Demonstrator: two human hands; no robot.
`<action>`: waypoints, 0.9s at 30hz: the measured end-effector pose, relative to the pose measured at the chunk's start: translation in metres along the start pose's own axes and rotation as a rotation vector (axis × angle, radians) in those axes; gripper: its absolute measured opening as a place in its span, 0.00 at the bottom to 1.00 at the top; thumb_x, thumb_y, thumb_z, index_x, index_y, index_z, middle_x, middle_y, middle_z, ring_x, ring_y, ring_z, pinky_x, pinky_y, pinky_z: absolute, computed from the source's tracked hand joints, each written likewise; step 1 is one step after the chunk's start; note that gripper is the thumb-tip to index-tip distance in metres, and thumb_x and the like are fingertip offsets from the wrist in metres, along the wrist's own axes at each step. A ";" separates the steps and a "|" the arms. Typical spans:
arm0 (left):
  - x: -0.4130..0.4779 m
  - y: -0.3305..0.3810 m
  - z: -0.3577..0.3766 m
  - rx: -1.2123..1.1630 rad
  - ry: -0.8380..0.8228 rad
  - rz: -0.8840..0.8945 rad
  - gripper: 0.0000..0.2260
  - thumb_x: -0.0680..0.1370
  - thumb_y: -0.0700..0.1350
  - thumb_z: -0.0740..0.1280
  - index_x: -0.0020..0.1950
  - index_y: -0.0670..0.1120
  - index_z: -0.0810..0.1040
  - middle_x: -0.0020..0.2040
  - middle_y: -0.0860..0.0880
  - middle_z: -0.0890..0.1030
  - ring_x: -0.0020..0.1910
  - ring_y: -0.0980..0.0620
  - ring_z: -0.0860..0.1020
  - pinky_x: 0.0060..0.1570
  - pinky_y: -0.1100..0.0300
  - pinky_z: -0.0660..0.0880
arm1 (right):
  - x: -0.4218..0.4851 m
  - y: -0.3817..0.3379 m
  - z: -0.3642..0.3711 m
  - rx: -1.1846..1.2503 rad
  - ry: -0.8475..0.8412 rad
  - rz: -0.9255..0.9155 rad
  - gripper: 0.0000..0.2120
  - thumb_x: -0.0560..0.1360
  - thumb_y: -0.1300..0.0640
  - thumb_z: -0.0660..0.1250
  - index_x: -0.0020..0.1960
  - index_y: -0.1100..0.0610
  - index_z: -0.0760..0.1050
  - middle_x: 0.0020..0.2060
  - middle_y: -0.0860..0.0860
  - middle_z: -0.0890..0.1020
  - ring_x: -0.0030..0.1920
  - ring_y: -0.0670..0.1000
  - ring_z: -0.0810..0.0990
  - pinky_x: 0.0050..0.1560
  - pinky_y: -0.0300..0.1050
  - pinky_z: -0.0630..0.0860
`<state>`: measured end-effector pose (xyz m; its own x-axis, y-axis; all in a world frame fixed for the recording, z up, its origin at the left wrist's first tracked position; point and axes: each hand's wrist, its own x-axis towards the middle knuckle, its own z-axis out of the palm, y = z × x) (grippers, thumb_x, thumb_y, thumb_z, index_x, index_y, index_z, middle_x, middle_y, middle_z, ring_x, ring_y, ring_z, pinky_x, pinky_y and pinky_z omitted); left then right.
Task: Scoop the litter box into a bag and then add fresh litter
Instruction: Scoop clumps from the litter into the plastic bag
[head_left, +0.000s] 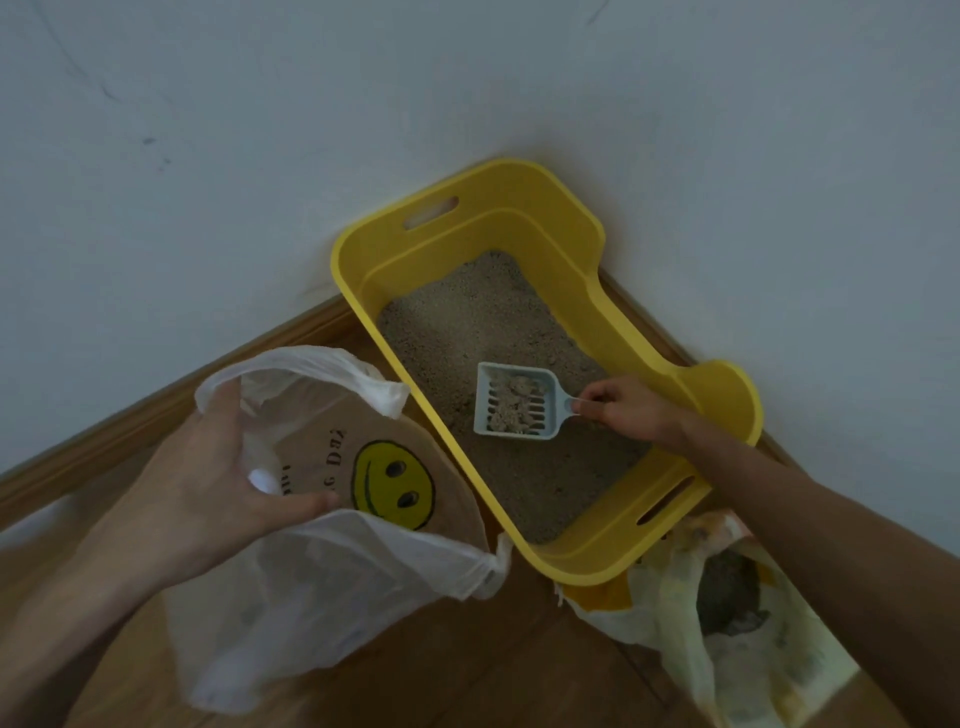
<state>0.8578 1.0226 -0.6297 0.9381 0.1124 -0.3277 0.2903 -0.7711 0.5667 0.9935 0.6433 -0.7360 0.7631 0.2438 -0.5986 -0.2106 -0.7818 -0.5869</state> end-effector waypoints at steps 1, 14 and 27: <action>0.000 0.001 -0.001 -0.004 0.013 0.003 0.51 0.54 0.63 0.78 0.72 0.49 0.63 0.54 0.56 0.72 0.50 0.55 0.71 0.40 0.61 0.68 | 0.000 0.000 0.001 -0.007 -0.013 -0.001 0.12 0.80 0.52 0.64 0.50 0.60 0.81 0.35 0.50 0.74 0.33 0.45 0.69 0.34 0.38 0.65; -0.004 -0.002 -0.022 -0.173 0.047 0.045 0.46 0.46 0.71 0.76 0.59 0.79 0.55 0.55 0.72 0.70 0.50 0.56 0.76 0.44 0.49 0.78 | -0.002 -0.001 0.001 0.082 0.052 0.022 0.10 0.79 0.51 0.65 0.41 0.53 0.79 0.33 0.50 0.74 0.32 0.46 0.69 0.33 0.38 0.65; -0.005 -0.025 -0.043 -0.150 0.000 0.110 0.55 0.44 0.74 0.75 0.67 0.75 0.55 0.56 0.73 0.73 0.57 0.58 0.76 0.57 0.49 0.74 | -0.006 -0.004 -0.004 0.048 0.037 0.013 0.11 0.79 0.51 0.65 0.47 0.57 0.81 0.35 0.50 0.76 0.35 0.46 0.71 0.36 0.39 0.66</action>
<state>0.8535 1.0682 -0.6094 0.9657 0.0328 -0.2575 0.2111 -0.6763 0.7057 0.9922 0.6431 -0.7279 0.7820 0.2122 -0.5861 -0.2485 -0.7562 -0.6054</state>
